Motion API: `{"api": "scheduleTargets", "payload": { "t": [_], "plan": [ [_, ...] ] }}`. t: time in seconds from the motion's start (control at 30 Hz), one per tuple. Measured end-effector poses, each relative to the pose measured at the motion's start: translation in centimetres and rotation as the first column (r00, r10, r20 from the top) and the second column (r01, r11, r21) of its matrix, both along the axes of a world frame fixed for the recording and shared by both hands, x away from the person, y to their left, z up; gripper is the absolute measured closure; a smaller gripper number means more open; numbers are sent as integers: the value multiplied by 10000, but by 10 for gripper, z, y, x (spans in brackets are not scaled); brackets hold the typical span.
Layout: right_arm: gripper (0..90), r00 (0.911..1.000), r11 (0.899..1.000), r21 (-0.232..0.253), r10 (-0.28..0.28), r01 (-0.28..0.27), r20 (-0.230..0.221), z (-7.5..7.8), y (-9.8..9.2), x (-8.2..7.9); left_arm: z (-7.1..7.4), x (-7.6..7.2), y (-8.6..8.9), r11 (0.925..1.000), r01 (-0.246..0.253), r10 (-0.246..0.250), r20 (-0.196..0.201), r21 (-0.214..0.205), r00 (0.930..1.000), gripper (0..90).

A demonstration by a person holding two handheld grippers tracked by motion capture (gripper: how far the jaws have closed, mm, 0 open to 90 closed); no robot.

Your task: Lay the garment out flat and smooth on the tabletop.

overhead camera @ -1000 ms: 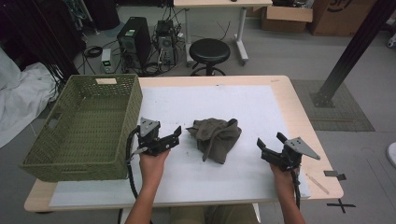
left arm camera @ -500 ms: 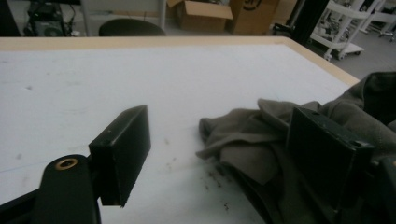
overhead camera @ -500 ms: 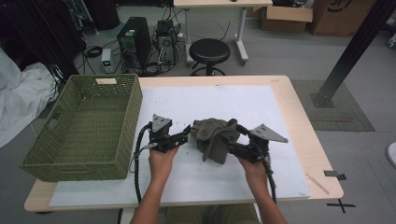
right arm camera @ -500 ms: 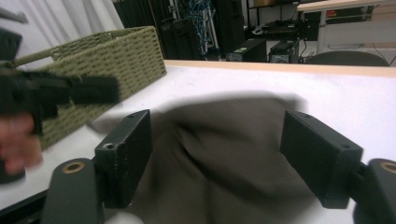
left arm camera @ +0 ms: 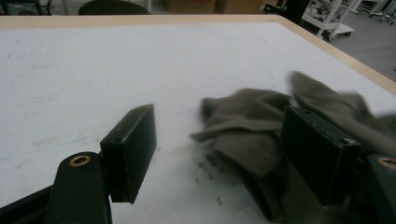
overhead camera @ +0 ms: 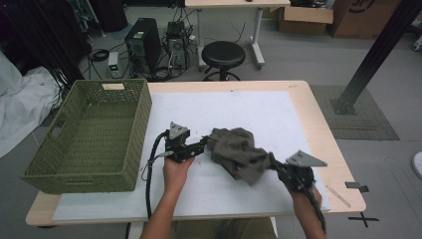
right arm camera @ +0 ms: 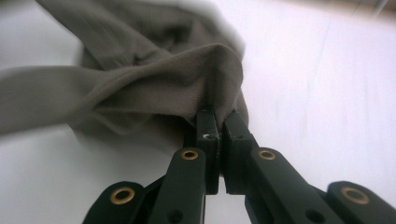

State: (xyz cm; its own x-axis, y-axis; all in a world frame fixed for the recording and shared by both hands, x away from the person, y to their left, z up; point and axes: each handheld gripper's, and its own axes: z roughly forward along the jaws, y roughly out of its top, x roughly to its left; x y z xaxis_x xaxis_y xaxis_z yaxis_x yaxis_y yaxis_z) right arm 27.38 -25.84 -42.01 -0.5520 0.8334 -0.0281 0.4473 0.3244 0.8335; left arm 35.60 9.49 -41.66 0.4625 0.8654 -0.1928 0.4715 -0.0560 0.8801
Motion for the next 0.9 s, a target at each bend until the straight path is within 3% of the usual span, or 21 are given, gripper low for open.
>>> {"api": "scheduleTargets", "payload": {
  "t": [0.03, 0.07, 0.1, 0.17, 0.2, 0.23, 0.27, 0.3, 0.33, 0.4, 0.47, 0.5, 0.53, 0.57, 0.63, 0.73, 0.77, 0.8, 0.83, 0.9],
  "plan": [
    [846, 9993, 9990, -329, -294, 286, -230, -4, -8, -11, -1, 1, -2, 10000, 52, -52, -48, -32, 10000, 289],
    [769, 9980, 9978, -287, -610, 605, -161, -4, -15, -17, -3, 2, -4, 9999, 108, -110, -134, -88, 9999, 289],
    [700, 9951, 9952, -69, -980, 980, -102, -1, -21, -22, -5, 3, -6, 9997, 171, -175, -218, -168, 9996, 289],
    [610, 9917, 9892, 707, -1287, 1284, 5, 10, -30, -23, -8, 6, -12, 9985, 371, -388, -403, -414, 9984, 289],
    [595, 9910, 9878, 845, -1330, 1311, 174, 15, -30, -23, -9, 7, -16, 9975, 483, -507, -468, -509, 9976, 290],
    [568, 9921, 9885, 995, -1181, 1135, 419, 23, -28, -21, -10, 8, -20, 9965, 619, -648, -525, -560, 9965, 291],
    [503, 9988, 9846, 1745, 52, -136, 483, 33, -14, -10, -12, 10, -25, 9956, 756, -794, -692, -554, 9944, 291],
    [503, 9988, 9846, 1745, 52, -136, 483, 33, -14, -10, -13, 12, -28, 9948, 868, -910, -829, -528, 9924, 291],
    [481, 9980, 9791, 1966, 450, -528, 439, 35, -7, -7, -16, 15, -33, 9947, 950, -988, -1149, -385, 9885, 291],
    [476, 9930, 9786, 1735, 1023, -1111, 586, 41, 16, -2, -22, 20, -39, 9948, 976, -1016, -1887, -305, 9768, 336],
    [455, 9877, 9768, 1623, 1255, -1395, 935, 47, 31, 0, -26, 23, -44, 9913, 1313, -1292, -2665, -99, 9551, 547],
    [433, 9855, 9763, 1519, 1408, -1541, 950, 47, 38, 3, -27, 23, -47, 9892, 1465, -1394, -2786, 47, 9502, 717],
    [411, 9835, 9747, 1393, 1660, -1748, 724, 44, 46, 9, -27, 21, -48, 9878, 1547, -1446, -2752, 153, 9505, 829],
    [408, 9809, 9737, 1182, 1932, -1947, 240, 39, 54, 16, -27, 20, -48, 9864, 1635, -1528, -2692, 177, 9509, 871],
    [386, 9786, 9774, 565, 2048, -2035, -194, 26, 70, 27, -23, 15, -43, 9852, 1684, -1554, -2470, 321, 9565, 886],
    [398, 9777, 9823, 138, 1870, -1866, -958, 8, 90, 54, -14, 5, -25, 9921, 1249, -1208, -2038, 74, 9715, 890],
    [503, 9767, 9846, -121, 1714, -1744, -1292, 3, 94, 63, -11, 2, -17, 9943, 1069, -1040, -1878, 52, 9767, 891],
    [766, 9730, 9839, -757, 1467, -1622, -1779, -4, 95, 80, -8, -1, -8, 9959, 904, -888, -1724, 14, 9810, 893],
    [893, 9705, 9800, -886, 1602, -1782, -1802, -5, 93, 86, -2, -6, 5, 9978, 659, -645, -1504, 40, 9865, 894],
    [900, 9747, 9797, -984, 1577, -1745, -1585, -4, 90, 88, 1, -9, 11, 9984, 551, -534, -1375, 87, 9891, 895]
  ]
}}
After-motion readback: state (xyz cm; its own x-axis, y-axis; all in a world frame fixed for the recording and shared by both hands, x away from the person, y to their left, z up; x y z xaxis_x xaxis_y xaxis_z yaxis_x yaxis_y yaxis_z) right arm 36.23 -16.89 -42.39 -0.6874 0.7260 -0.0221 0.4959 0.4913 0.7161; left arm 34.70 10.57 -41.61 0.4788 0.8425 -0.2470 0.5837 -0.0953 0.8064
